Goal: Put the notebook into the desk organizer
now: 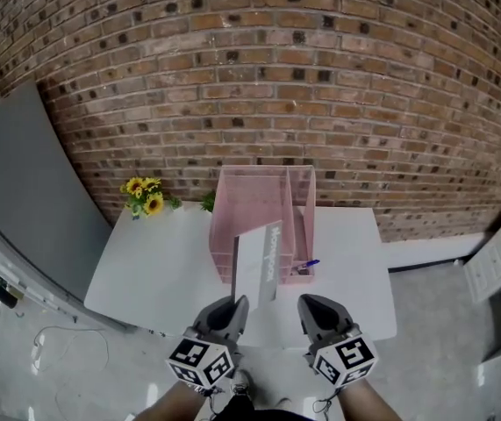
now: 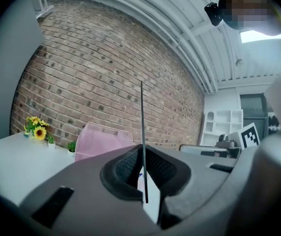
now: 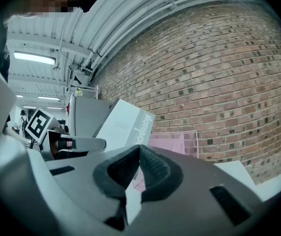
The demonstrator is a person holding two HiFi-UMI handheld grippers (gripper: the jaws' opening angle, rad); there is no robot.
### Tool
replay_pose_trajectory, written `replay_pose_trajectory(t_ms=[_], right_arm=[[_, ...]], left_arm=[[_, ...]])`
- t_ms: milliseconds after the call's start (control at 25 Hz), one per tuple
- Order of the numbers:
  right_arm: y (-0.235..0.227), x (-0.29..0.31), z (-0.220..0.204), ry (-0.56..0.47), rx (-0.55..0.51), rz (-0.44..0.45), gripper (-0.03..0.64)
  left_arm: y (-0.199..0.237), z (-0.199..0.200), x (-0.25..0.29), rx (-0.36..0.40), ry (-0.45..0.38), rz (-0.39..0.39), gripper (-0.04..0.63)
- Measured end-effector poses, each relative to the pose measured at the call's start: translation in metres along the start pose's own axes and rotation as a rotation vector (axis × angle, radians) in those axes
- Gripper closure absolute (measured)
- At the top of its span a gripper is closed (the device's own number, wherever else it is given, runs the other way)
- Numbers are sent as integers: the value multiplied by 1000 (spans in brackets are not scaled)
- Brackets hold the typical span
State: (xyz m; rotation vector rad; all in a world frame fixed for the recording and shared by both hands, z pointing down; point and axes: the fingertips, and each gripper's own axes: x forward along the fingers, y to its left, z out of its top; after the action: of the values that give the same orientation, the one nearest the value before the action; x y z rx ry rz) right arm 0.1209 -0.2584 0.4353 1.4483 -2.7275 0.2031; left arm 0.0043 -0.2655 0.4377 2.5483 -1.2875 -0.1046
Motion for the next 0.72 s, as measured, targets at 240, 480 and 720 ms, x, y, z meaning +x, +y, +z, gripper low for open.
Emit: replay_pose_trajectory(t_ms=[240, 480, 720], right_arm=[[-1, 36, 5, 6, -3, -57, 612], [-2, 62, 4, 14, -2, -125, 614], [-1, 79, 3, 16, 5, -171, 613]], left_arm=[[38, 21, 31, -31, -13, -56, 584], [66, 26, 61, -90, -3, -114, 584], [90, 32, 86, -150, 8, -151, 584]])
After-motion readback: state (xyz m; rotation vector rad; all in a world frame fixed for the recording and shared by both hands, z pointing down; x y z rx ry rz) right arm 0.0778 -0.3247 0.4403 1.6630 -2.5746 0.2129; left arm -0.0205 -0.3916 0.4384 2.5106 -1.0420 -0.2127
